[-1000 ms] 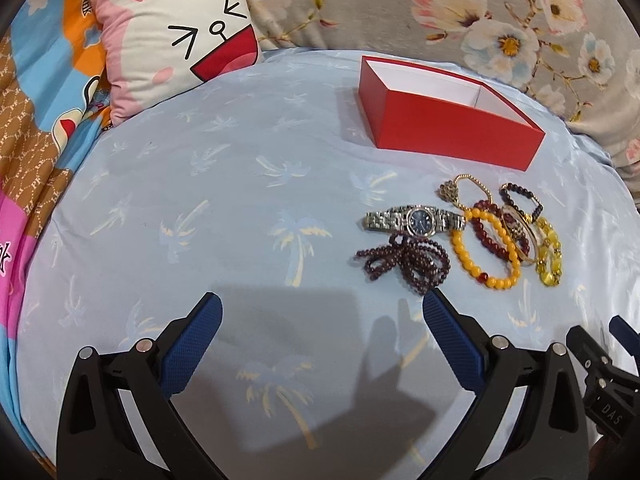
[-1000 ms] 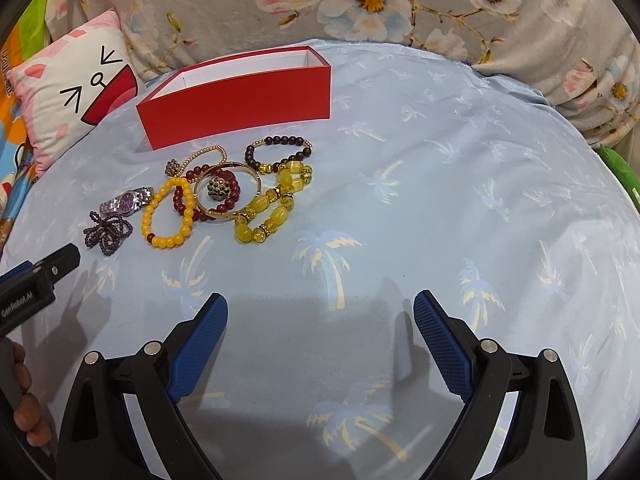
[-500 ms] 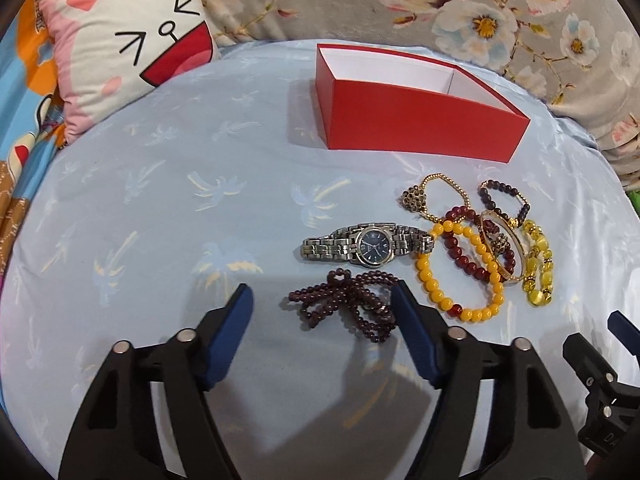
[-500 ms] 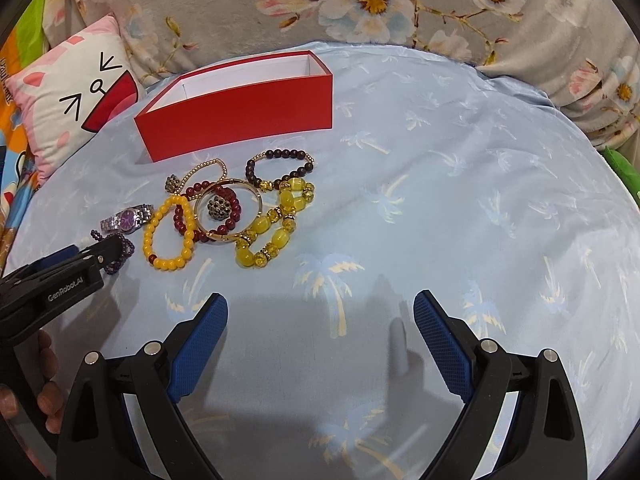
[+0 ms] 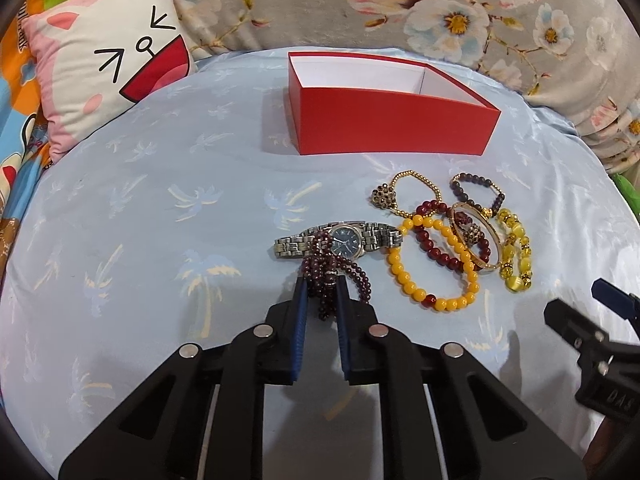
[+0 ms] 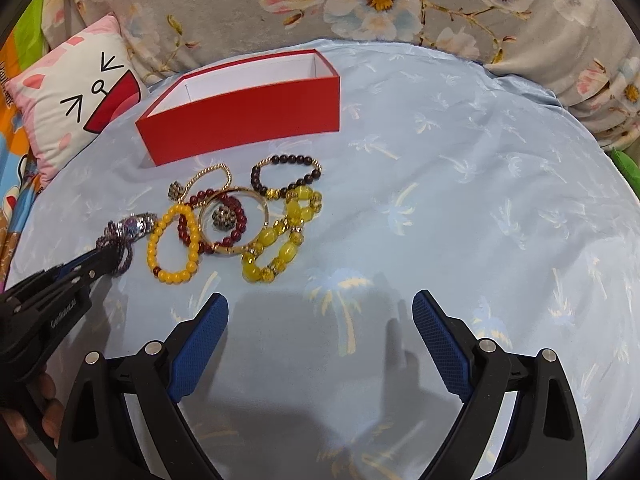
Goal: Organize jewelry
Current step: 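Grasp the dark-red garnet bead strand with the left gripper while the right gripper grasps the yellow amber bracelet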
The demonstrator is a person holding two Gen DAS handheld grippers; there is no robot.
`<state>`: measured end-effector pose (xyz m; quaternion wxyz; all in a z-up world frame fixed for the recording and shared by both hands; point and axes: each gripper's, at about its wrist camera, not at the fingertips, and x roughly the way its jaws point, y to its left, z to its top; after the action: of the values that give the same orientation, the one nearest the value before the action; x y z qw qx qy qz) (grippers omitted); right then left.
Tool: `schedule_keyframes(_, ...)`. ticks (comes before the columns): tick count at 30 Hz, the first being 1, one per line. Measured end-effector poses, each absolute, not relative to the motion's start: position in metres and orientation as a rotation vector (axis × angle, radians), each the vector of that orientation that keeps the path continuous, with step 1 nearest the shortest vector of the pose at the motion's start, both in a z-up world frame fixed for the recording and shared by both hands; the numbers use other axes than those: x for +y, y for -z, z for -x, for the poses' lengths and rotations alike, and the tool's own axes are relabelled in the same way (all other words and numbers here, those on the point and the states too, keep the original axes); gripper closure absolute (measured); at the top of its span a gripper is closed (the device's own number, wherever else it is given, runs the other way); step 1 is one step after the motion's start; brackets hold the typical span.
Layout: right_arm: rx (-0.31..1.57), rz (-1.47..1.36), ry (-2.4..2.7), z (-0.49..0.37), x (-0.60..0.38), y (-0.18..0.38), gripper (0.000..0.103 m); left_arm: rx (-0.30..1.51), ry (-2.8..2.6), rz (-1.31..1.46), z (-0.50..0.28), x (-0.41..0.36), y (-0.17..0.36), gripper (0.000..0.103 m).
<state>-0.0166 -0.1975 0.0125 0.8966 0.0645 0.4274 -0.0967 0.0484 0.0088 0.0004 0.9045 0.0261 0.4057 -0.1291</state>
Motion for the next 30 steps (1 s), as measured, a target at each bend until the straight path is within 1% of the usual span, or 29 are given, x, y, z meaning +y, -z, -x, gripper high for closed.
schedule_keyframes(2,0.880,-0.145,0.198,0.011,-0.200,-0.016,0.016,0.837,0.264,-0.046,-0.049,0.013,-0.001,0.090)
schedule_keyframes(5,0.891,-0.167,0.194,0.000,-0.203,-0.017,0.023,0.838,0.259,-0.037,-0.050,0.017,0.001,0.091)
schedule_keyframes(6,0.895,-0.166,0.194,-0.004,-0.204,-0.016,0.028,0.838,0.259,-0.035,-0.050,0.018,0.001,0.091)
schedule_keyframes(9,0.912,-0.166,0.192,-0.017,-0.204,-0.013,0.037,0.838,0.261,-0.018,-0.050,0.022,0.002,0.091)
schedule_keyframes(16,0.935,-0.148,0.193,-0.035,-0.200,-0.003,0.056,0.843,0.274,0.020,-0.053,0.030,0.002,0.091)
schedule_keyframes(18,0.940,-0.150,0.190,-0.038,-0.200,0.000,0.065,0.846,0.273,0.021,-0.054,0.030,0.003,0.091)
schedule_keyframes(20,0.943,-0.137,0.199,-0.041,-0.198,0.003,0.068,0.853,0.272,0.022,-0.055,0.030,0.004,0.091)
schedule_keyframes(23,0.939,-0.128,0.193,-0.043,-0.197,0.003,0.073,0.854,0.270,0.021,-0.056,0.029,0.005,0.088)
schedule_keyframes(24,0.937,-0.128,0.191,-0.043,-0.196,0.003,0.076,0.852,0.269,0.018,-0.056,0.029,0.005,0.084)
schedule_keyframes(25,0.933,-0.127,0.190,-0.044,-0.196,0.003,0.079,0.854,0.270,0.017,-0.056,0.028,0.005,0.076)
schedule_keyframes(26,0.929,-0.125,0.187,-0.043,-0.195,0.004,0.086,0.856,0.262,0.015,-0.057,0.029,0.005,0.072)
schedule_keyframes(27,0.926,-0.126,0.183,-0.043,-0.195,0.004,0.090,0.854,0.261,0.015,-0.058,0.029,0.004,0.070)
schedule_keyframes(30,0.921,-0.134,0.174,-0.042,-0.194,0.004,0.094,0.857,0.271,0.018,-0.063,0.027,0.004,0.070)
